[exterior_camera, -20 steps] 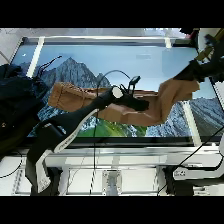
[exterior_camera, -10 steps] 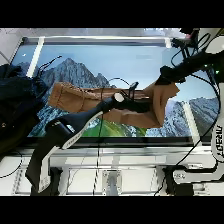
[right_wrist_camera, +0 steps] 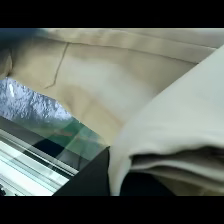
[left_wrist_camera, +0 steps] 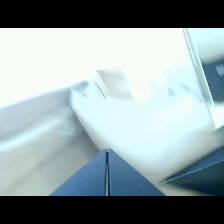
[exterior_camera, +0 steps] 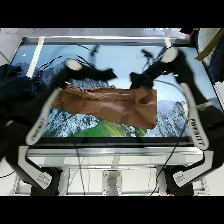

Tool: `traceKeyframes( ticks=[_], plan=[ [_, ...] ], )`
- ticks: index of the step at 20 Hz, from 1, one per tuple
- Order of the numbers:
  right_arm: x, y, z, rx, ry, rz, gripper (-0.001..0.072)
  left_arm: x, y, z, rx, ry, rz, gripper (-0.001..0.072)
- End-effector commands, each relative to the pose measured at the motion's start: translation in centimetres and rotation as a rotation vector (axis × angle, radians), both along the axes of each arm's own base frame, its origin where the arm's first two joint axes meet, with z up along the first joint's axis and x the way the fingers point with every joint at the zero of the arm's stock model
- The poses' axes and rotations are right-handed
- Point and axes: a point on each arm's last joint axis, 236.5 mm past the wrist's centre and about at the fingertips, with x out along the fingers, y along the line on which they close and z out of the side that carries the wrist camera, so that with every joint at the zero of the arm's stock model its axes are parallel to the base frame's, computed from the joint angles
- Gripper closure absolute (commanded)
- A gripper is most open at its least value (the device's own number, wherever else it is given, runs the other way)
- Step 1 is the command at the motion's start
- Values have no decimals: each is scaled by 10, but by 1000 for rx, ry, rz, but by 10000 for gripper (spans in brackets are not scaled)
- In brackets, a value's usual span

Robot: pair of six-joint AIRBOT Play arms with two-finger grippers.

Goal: Fold the clothes and pants, and hang the long-sleeved shirts on hangers.

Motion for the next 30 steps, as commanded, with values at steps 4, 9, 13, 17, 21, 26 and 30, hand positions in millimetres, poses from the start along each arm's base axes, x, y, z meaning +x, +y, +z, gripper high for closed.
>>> traceKeyframes(
  ticks=[4,9,13,17,21,26,30],
  plan=[
    [-35,118,-72,-3,20,155,330,12,141,82,26,-106,166,693],
    [-21,117,-40,-21,-92,232,306,4,151,85,32,-94,154,692],
    [4,-10,-21,-346,-82,194,304,-2,150,82,43,-84,129,692],
    [17,-126,8,-402,-56,45,304,-2,156,73,92,-81,131,692],
    [-11,-188,-18,-194,83,-82,304,-2,157,72,98,-81,132,692],
    [-18,-212,-89,36,123,-242,302,-5,156,71,100,-74,121,692],
    [-27,-204,-128,115,157,-233,301,-5,156,71,100,-73,121,692]
  ],
)
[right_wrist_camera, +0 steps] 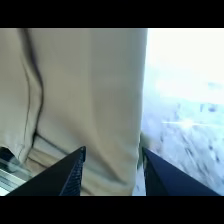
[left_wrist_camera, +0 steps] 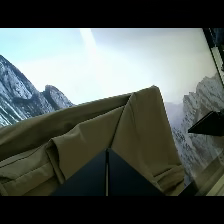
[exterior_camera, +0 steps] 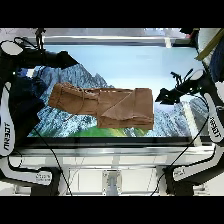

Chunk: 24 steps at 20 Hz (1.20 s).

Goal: Fold the clothes and pants, and hang the long-sleeved shirts on hangers.

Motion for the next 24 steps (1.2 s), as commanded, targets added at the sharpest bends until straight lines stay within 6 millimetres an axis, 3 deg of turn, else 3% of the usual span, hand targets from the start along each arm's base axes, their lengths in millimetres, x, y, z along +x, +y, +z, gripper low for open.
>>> traceKeyframes(
  ticks=[1,4,12,17,18,20,22,24],
  plan=[
    [-1,6,-30,101,-4,-32,299,-1,0,0,1,1,-2,693],
    [9,21,-37,193,-9,-57,283,-1,0,0,1,2,-2,692],
    [8,25,-56,202,28,-66,283,-4,2,-6,25,15,-13,692],
    [4,64,-53,223,16,32,285,-5,2,-6,25,16,-15,693],
    [3,75,-49,244,7,54,328,-5,1,-6,26,19,-18,692],
    [4,94,-29,345,2,53,691,-6,4,-10,47,22,-17,692],
    [1,98,0,417,-12,81,689,-8,10,-24,116,42,-20,693],
    [-9,88,37,452,-12,115,689,-17,12,-44,214,78,-44,693]
  ],
)
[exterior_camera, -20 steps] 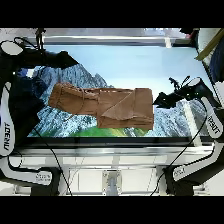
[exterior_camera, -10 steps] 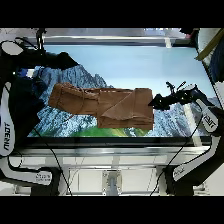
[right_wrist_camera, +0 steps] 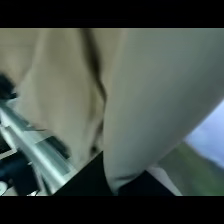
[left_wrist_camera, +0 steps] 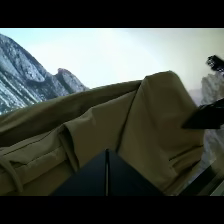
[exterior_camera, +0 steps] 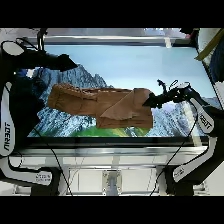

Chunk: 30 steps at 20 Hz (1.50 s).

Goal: Fold the clothes and pants, and hang the long-sleeved shirts on hangers.

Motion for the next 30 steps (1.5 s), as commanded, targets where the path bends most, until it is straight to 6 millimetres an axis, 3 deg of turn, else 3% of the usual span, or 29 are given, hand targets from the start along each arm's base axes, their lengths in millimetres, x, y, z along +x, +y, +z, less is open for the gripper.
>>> traceKeyframes(
  ticks=[1,3,6,8,9,12,16,22,25,27,30],
  plan=[
    [-16,-4,66,100,10,38,689,-12,6,-32,168,55,-33,693],
    [-18,-22,113,91,-12,-3,689,-19,-5,-48,270,64,-73,693],
    [9,-46,185,22,-147,-177,690,-34,-45,-73,373,67,-188,693],
    [31,-51,220,-28,-230,-268,691,-45,-77,-97,424,78,-272,693],
    [40,-53,229,-63,-244,-308,691,-50,-94,-110,437,84,-309,693],
    [66,-57,240,-112,-272,-429,691,-65,-138,-141,447,92,-393,692],
    [97,-63,238,-76,-269,-568,691,-62,-180,-150,426,5,-410,692],
    [145,-53,251,-13,-358,-726,691,-44,-210,-152,367,-81,-356,692],
    [146,-39,236,-49,-351,-691,691,-43,-225,-163,294,-44,-335,692],
    [135,-30,218,-98,-308,-630,691,-42,-233,-171,253,-21,-320,693],
    [115,-3,208,-111,-254,-524,691,-32,-240,-185,202,18,-241,693]
  ],
)
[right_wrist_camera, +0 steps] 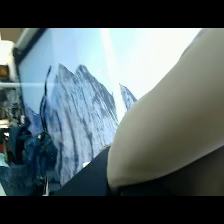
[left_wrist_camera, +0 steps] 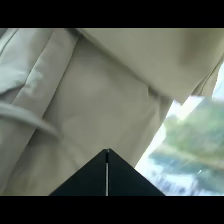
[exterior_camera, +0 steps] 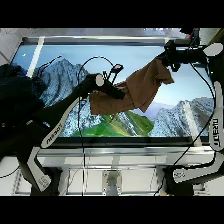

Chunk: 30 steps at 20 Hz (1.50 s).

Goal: Fold the clothes and pants, and hang the long-sleeved shirts on hangers.

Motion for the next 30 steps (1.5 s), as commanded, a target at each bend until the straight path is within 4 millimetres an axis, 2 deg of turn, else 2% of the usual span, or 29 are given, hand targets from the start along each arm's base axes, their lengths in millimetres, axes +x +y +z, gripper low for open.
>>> traceKeyframes(
  ticks=[1,3,6,9,11,12,14,16,19,21,23,24,25,26,28,30],
  plan=[
    [-25,35,-15,-30,69,135,691,17,-11,-14,-72,25,110,693],
    [-42,68,-19,-49,81,243,691,27,-12,-18,-87,4,141,693],
    [-58,114,-23,-72,63,359,691,36,-13,-18,-101,-27,163,694],
    [-76,152,-24,-101,30,469,691,43,-8,-17,-106,-38,179,693],
    [-86,168,-32,-144,35,515,691,48,6,-6,-106,-31,192,693],
    [-90,175,-41,-174,45,538,692,51,18,4,-104,-24,199,692],
    [-98,192,-60,-199,73,583,691,58,57,31,-97,-13,228,692],
    [-106,217,-82,-200,101,626,691,68,108,66,-96,-20,279,693],
    [-121,260,-110,-200,117,692,691,79,197,120,-107,-57,402,692],
    [-135,289,-120,-217,80,757,690,80,249,151,-114,-95,482,692],
    [-142,319,-121,-238,-26,815,677,76,287,174,-114,-121,541,692],
    [-139,331,-116,-232,-76,798,542,72,299,182,-113,-129,559,692],
    [-133,342,-107,-213,-124,770,312,68,308,188,-112,-133,571,692],
    [-128,349,-99,-199,-159,751,280,65,313,192,-110,-135,575,692],
    [-113,352,-75,-187,-235,723,280,61,315,196,-109,-138,573,692],
    [-95,340,-48,-189,-290,696,280,59,313,194,-100,-135,558,692]
  ],
)
